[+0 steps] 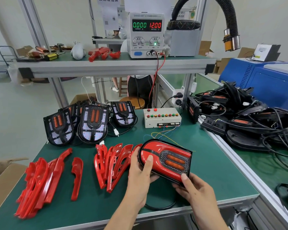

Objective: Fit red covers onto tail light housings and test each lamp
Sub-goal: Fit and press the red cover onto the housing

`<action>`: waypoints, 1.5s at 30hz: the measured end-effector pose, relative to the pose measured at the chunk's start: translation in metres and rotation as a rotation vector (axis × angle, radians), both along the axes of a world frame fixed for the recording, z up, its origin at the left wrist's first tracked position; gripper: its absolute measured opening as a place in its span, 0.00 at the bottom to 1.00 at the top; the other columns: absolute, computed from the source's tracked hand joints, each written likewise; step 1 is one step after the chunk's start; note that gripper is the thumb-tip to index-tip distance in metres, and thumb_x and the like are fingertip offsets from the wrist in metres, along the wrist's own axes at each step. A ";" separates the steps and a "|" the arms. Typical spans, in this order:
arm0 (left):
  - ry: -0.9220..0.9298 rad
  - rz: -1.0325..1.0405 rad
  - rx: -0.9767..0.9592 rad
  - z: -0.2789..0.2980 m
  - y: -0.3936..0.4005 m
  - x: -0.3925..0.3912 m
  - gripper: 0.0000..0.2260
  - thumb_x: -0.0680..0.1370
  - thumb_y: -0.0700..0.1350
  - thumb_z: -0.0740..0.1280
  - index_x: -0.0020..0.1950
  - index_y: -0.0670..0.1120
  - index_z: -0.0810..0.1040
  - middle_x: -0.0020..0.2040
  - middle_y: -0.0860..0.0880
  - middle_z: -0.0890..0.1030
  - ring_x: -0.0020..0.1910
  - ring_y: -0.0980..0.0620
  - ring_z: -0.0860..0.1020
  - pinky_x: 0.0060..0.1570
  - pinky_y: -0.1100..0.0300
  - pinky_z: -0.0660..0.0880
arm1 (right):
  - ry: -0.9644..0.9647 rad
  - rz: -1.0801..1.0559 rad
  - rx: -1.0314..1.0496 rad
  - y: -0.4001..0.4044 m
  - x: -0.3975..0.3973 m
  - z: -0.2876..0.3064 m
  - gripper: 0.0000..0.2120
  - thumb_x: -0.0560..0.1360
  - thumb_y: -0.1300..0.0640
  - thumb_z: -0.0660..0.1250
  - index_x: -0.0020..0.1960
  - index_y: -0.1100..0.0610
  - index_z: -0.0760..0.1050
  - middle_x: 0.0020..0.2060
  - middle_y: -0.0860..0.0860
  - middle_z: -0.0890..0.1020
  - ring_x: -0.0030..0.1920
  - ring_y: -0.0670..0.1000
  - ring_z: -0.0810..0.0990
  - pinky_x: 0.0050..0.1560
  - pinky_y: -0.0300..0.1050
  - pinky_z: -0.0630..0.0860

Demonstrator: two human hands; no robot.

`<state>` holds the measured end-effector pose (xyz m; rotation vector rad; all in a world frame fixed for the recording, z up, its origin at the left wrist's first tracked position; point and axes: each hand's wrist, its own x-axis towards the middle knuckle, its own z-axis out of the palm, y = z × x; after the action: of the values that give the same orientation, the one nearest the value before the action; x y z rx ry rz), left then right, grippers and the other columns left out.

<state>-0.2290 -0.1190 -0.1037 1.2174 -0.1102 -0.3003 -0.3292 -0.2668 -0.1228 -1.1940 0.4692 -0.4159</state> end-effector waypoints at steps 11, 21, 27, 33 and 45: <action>0.020 0.023 -0.013 0.000 0.001 0.000 0.34 0.66 0.62 0.77 0.70 0.68 0.70 0.64 0.52 0.81 0.61 0.50 0.83 0.47 0.55 0.83 | 0.003 0.012 -0.039 0.003 0.001 0.006 0.08 0.74 0.54 0.72 0.51 0.52 0.86 0.49 0.55 0.88 0.48 0.59 0.88 0.43 0.41 0.83; -0.069 0.059 0.053 0.004 -0.005 -0.006 0.24 0.75 0.61 0.70 0.69 0.76 0.68 0.70 0.56 0.76 0.61 0.58 0.81 0.47 0.60 0.83 | 0.020 -0.043 -0.028 0.009 0.004 0.002 0.06 0.78 0.55 0.70 0.49 0.48 0.86 0.48 0.54 0.88 0.47 0.58 0.88 0.42 0.39 0.83; -0.210 0.104 0.198 -0.003 -0.005 -0.007 0.28 0.73 0.73 0.66 0.72 0.76 0.64 0.74 0.56 0.72 0.70 0.51 0.76 0.62 0.48 0.80 | 0.036 -0.008 -0.078 0.011 0.003 -0.001 0.08 0.80 0.54 0.67 0.56 0.49 0.83 0.48 0.52 0.88 0.47 0.55 0.88 0.44 0.39 0.83; -0.244 0.112 0.296 -0.005 -0.003 -0.008 0.26 0.76 0.69 0.64 0.74 0.74 0.63 0.74 0.56 0.71 0.70 0.51 0.75 0.61 0.50 0.81 | 0.053 -0.009 -0.120 0.016 0.002 0.004 0.07 0.79 0.51 0.68 0.53 0.47 0.83 0.46 0.49 0.88 0.44 0.53 0.88 0.42 0.36 0.82; -0.239 0.122 0.288 -0.004 -0.005 -0.007 0.28 0.75 0.70 0.66 0.74 0.77 0.60 0.76 0.61 0.68 0.74 0.53 0.71 0.67 0.46 0.76 | 0.043 -0.009 0.023 0.010 0.004 0.001 0.12 0.70 0.49 0.73 0.52 0.51 0.85 0.49 0.54 0.88 0.49 0.57 0.88 0.44 0.39 0.83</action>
<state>-0.2361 -0.1243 -0.1081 1.5375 -0.2037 -0.0629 -0.3256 -0.2563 -0.1218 -1.1809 0.5156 -0.3923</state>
